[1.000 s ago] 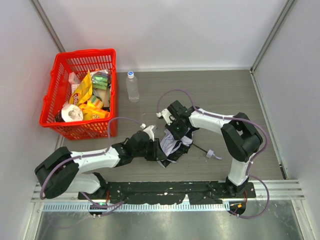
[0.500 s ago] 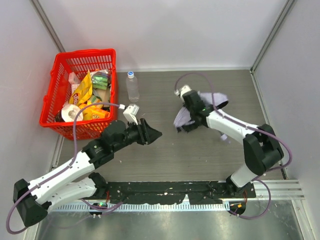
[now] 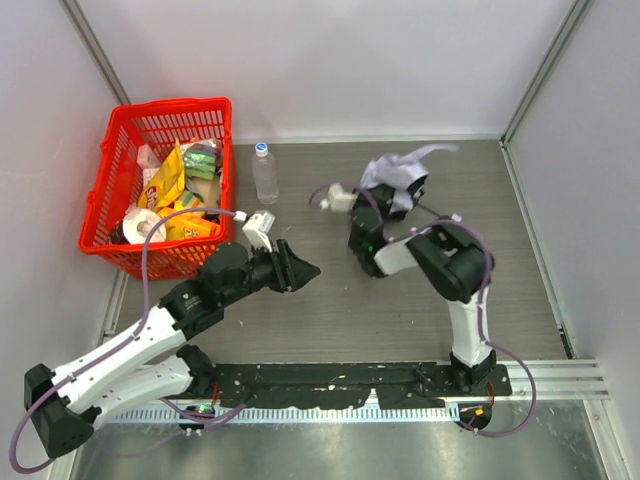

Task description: Put away the umbrella

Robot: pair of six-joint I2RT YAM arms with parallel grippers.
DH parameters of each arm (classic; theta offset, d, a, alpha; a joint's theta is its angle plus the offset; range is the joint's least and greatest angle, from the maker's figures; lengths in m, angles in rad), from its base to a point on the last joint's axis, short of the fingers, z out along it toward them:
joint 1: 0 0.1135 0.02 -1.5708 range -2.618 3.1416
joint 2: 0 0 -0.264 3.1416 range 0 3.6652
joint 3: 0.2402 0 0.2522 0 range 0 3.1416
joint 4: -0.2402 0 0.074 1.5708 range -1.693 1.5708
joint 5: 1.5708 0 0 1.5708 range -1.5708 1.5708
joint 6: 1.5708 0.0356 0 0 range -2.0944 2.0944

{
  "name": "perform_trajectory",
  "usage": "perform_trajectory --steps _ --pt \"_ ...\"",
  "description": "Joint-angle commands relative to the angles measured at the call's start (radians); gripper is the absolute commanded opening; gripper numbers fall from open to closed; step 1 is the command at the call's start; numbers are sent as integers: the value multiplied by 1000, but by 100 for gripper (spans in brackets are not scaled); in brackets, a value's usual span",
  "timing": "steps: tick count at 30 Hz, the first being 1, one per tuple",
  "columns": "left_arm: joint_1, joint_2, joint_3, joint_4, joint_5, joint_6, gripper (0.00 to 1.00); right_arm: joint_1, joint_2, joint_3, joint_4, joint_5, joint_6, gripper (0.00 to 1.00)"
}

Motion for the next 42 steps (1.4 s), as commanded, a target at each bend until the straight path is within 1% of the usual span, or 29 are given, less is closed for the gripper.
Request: perform_trajectory --steps 1,2,3,6,8,9,10,11,12,13,14,15,16,17,18,19,20,22,25,26,28,29,30,31,34,35,38,40,42 --pt "7 -43 -10 -10 -26 -2 47 136 91 -95 485 43 -141 1" --pt "7 -48 -18 -10 -31 -4 47 179 101 -106 450 60 -132 1" --pt "8 -52 -24 -4 -34 -4 47 196 132 -141 452 62 -136 1" --pt "8 -49 -30 4 -28 -10 47 309 169 -213 432 98 -97 1" --pt "10 -43 -31 8 -26 -16 48 389 169 -297 378 114 -46 1" --pt "10 -37 -33 13 -23 -19 48 412 152 -331 331 146 38 1" --pt "11 -32 -33 14 -20 -19 48 451 129 -357 186 148 86 1" --pt "10 -29 -34 17 -17 -22 48 462 67 -392 -48 152 244 1" --pt "11 -29 -39 25 -15 -24 48 472 -29 -374 -209 140 373 1" --pt "11 -32 -45 28 -18 -25 48 474 -82 -347 -439 26 605 1" --pt "11 -31 -50 33 -21 -27 48 454 -177 -272 -795 -66 738 1" --pt "13 -31 -53 39 -21 -28 48 437 -199 -246 -1014 -230 872 1" --pt "16 -29 -56 42 -20 -32 48 416 -208 -186 -1103 -278 900 1" --pt "18 -26 -54 42 -15 -33 48 400 -198 -152 -1260 -371 937 1" --pt "18 -25 -53 42 -11 -38 48 387 -161 -88 -1341 -488 962 0" --pt "19 -20 -53 42 -6 -41 48 367 -143 -57 -1442 -542 971 1" --pt "19 -20 -53 41 -3 -44 48 356 -115 -28 -1463 -628 997 1" --pt "21 -23 -51 24 -4 -51 48 331 -51 36 -1528 -735 1022 1" --pt "21 -67 -47 -12 -17 -59 48 295 37 106 -1628 -852 1036 1" --pt "21 -84 -45 -22 -23 -59 48 284 46 115 -1651 -892 1043 1" --pt "21 -113 -44 -30 -29 -53 47 226 66 138 -1684 -1028 1049 1" --pt "19 -130 -48 -29 -29 -50 47 212 72 153 -1694 -1061 1052 1" --pt "21 -146 -56 -21 -24 -50 47 187 75 159 -1716 -1125 1056 1" --pt "19 -162 -67 -10 -21 -50 46 176 78 172 -1727 -1151 1057 1" --pt "19 -184 -108 50 12 -48 47 135 88 202 -1773 -1298 1059 1" --pt "21 -175 -116 60 21 -50 48 127 95 210 -1779 -1338 1057 1" --pt "21 -95 -104 62 31 -70 54 109 135 235 -1832 -1374 1045 1" --pt "21 1 -90 54 0 -105 60 103 181 250 -1860 -1406 1042 1" --pt "21 79 -88 54 -49 -188 64 92 201 270 -1888 -1415 1033 1"
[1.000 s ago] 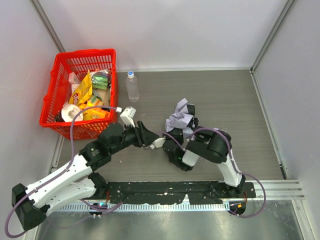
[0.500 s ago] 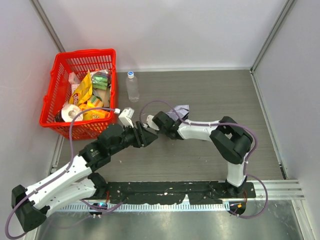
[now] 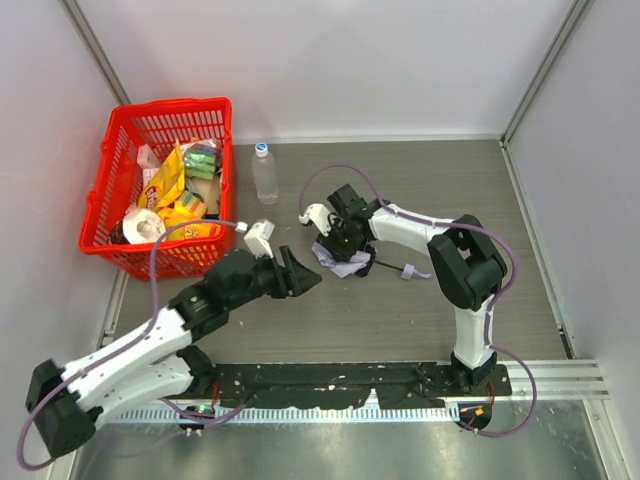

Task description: Put away the umbrella

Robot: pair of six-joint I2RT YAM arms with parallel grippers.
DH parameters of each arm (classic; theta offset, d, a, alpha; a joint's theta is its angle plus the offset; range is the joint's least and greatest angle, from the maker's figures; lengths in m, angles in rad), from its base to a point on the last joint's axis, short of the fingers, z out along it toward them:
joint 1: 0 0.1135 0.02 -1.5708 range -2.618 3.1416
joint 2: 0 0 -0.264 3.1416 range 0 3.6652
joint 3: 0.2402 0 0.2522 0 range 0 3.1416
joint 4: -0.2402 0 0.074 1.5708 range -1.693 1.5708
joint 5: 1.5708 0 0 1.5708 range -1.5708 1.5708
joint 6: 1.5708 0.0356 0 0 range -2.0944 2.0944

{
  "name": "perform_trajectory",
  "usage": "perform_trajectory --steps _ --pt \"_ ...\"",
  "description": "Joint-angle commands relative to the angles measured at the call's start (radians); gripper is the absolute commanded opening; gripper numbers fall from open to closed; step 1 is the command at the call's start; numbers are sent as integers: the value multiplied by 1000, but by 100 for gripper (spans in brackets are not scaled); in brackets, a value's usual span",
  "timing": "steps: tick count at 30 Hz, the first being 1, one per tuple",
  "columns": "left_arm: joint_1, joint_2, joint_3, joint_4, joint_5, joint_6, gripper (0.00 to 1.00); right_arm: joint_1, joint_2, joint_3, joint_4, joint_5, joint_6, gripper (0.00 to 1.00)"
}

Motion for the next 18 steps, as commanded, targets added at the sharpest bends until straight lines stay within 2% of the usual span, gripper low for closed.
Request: perform_trajectory --steps 1,4,8,11,14,18 --pt "1 170 16 42 -97 -151 64 21 192 -66 -249 -340 84 1" --pt "-2 288 3 137 -142 -304 63 -26 189 -48 -268 -387 83 1" --pt "-1 415 -45 187 -286 -628 62 -68 180 -28 -276 -436 70 1" --pt "24 507 -59 290 -298 -723 77 -68 181 -34 -273 -439 67 1" --pt "64 636 -44 382 -236 -806 85 -68 200 -28 -272 -431 69 1" --pt "97 742 -56 540 -224 -881 87 -66 198 -26 -269 -430 69 1"
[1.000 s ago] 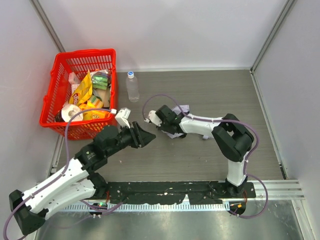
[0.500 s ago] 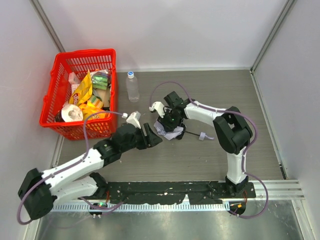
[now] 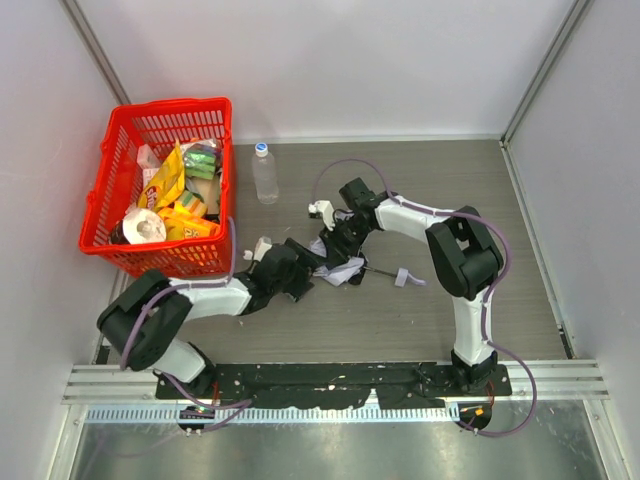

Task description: Put away the umbrella

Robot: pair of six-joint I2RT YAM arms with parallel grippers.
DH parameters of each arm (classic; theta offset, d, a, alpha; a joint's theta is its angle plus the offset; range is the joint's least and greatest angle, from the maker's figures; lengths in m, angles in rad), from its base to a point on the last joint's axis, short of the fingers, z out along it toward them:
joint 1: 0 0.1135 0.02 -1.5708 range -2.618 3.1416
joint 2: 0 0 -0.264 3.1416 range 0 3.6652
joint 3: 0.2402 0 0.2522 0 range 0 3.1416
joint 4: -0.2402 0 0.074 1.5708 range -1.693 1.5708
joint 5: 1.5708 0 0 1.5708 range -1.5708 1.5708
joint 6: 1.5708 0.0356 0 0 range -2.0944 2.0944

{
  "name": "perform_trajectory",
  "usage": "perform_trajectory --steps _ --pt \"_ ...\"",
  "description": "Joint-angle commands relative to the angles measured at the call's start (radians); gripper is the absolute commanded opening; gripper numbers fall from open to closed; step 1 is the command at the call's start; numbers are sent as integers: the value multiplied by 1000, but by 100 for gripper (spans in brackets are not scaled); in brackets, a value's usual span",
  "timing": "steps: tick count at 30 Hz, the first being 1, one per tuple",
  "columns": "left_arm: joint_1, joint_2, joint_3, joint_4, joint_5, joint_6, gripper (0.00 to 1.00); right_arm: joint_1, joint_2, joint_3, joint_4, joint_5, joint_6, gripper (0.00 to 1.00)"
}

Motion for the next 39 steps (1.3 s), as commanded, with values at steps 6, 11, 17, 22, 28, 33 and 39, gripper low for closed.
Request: perform_trajectory --steps 6,11,17,22,28,33,39 --pt "59 64 -69 310 -150 -182 87 31 138 -98 -181 40 36 1" --pt "67 121 -47 292 -162 -219 89 31 121 -101 -183 37 38 1" --pt "68 193 -9 284 -179 -221 88 31 111 -101 -175 34 35 1" --pt "68 285 14 379 -146 -187 83 39 78 -109 -157 32 38 1" --pt "65 319 -13 467 -138 -130 47 48 58 -115 -146 31 41 1" --pt "67 309 11 410 -112 -61 14 54 24 -135 -114 57 61 1" --pt "74 283 17 336 -67 9 0 47 -109 -217 43 182 232 39"
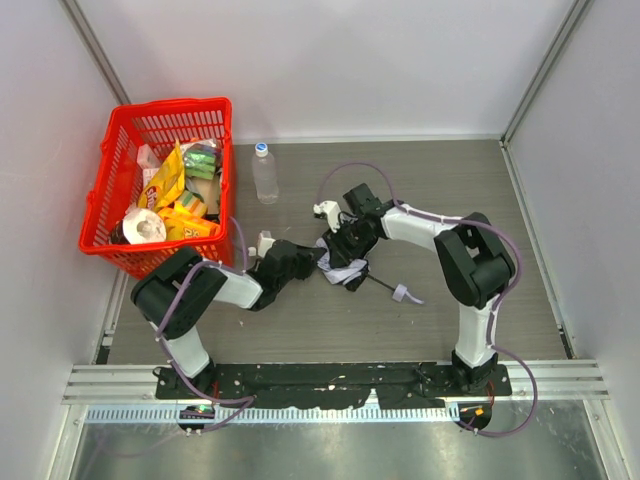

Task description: Put away the umbrella

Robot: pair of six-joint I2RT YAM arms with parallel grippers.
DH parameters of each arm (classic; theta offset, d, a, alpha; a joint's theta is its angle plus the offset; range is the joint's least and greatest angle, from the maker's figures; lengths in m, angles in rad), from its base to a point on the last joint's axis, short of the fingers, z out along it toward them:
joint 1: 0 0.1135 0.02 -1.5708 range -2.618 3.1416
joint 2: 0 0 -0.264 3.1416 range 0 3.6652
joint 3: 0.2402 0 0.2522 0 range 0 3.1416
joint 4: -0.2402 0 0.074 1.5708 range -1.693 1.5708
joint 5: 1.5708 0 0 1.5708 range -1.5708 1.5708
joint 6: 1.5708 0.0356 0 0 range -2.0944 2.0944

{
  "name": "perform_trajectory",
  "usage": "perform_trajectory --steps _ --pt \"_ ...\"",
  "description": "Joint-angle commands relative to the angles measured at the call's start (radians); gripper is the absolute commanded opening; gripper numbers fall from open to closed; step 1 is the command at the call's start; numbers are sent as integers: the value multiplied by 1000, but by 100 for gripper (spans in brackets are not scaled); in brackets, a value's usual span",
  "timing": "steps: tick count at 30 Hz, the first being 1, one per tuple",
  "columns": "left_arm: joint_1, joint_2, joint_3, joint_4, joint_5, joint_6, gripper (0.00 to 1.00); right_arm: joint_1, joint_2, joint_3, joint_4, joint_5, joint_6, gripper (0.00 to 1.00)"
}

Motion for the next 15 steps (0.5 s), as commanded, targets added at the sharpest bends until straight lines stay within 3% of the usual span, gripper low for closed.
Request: perform_trajectory --steps 1,2,3,10,15 --pt "19 -1 13 -109 13 140 0 40 -57 -158 -22 146 141 49" --pt "22 -6 9 -108 20 150 0 39 -107 -169 0 160 161 70" --pt "22 -12 8 -114 28 163 0 40 -129 -184 8 192 178 75" --pt "27 -48 22 -183 51 206 0 80 -410 -239 1 420 192 77" --pt "28 -49 27 -197 62 200 0 236 -500 -293 81 641 204 80"
